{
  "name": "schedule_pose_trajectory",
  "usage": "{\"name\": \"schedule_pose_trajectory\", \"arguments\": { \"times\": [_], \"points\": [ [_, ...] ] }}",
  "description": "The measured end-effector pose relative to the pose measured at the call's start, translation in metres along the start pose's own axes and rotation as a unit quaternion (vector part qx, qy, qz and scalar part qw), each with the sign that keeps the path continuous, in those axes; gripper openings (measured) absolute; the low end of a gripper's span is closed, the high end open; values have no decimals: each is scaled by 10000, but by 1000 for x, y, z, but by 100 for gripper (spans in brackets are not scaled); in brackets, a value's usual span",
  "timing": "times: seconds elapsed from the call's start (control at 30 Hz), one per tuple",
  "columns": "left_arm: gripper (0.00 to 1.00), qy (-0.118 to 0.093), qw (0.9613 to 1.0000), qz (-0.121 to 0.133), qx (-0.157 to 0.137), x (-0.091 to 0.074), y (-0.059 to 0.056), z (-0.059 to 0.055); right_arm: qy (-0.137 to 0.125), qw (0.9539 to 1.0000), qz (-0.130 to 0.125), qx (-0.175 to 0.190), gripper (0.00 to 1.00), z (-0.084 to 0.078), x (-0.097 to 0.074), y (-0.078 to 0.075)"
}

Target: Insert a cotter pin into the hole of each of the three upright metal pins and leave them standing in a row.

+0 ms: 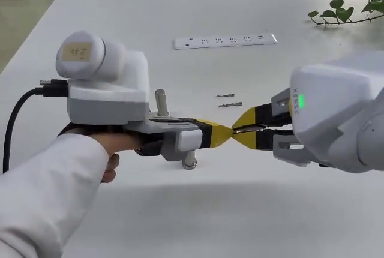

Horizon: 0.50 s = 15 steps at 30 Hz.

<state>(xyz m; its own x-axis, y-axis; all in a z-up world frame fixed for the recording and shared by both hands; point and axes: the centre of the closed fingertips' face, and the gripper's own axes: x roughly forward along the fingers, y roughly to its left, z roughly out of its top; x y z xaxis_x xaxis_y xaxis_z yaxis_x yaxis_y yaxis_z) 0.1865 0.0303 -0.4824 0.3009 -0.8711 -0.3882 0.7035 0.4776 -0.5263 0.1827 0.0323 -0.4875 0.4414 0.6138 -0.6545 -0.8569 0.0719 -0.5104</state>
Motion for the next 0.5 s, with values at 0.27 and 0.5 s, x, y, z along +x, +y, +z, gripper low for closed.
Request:
{"name": "schedule_pose_trajectory", "arguments": {
  "times": [0.27,0.5],
  "points": [
    [0,33,10000,2,-20,-1,-1,-2,-130,9996,128,216,0,-1,1,2],
    [0,126,9991,39,396,-6,-2,-7,-275,9962,358,745,10,-6,-2,6]
  ]
}}
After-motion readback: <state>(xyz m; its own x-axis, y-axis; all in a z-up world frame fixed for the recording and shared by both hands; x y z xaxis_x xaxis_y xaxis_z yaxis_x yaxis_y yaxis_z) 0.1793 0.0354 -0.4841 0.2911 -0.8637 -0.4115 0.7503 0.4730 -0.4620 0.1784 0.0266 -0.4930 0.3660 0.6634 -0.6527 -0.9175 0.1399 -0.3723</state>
